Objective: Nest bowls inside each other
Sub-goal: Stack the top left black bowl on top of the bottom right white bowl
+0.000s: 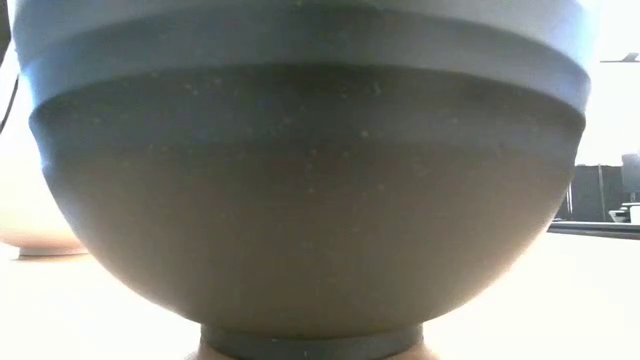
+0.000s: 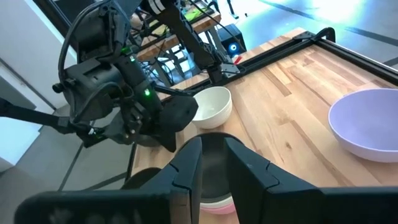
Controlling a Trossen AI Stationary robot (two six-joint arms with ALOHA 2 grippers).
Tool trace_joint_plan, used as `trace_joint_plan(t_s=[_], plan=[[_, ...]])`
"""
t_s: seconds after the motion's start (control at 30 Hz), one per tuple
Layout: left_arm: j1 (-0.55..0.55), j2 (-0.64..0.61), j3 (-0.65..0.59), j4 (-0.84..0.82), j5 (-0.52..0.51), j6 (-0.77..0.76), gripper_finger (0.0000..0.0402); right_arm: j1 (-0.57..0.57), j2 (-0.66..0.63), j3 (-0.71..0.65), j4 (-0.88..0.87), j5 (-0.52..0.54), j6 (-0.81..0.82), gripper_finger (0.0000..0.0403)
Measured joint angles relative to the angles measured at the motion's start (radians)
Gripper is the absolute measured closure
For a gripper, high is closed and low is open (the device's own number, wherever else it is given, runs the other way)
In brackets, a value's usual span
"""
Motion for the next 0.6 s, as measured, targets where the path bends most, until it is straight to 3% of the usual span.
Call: trace_joint_plan(t_s=[0.6], plan=[[0.023,0.0,-0.057,0.031,0.008,0.001,0.0402,0.0,0.0,0.0,0.0,0.0,0.0,0.0339]])
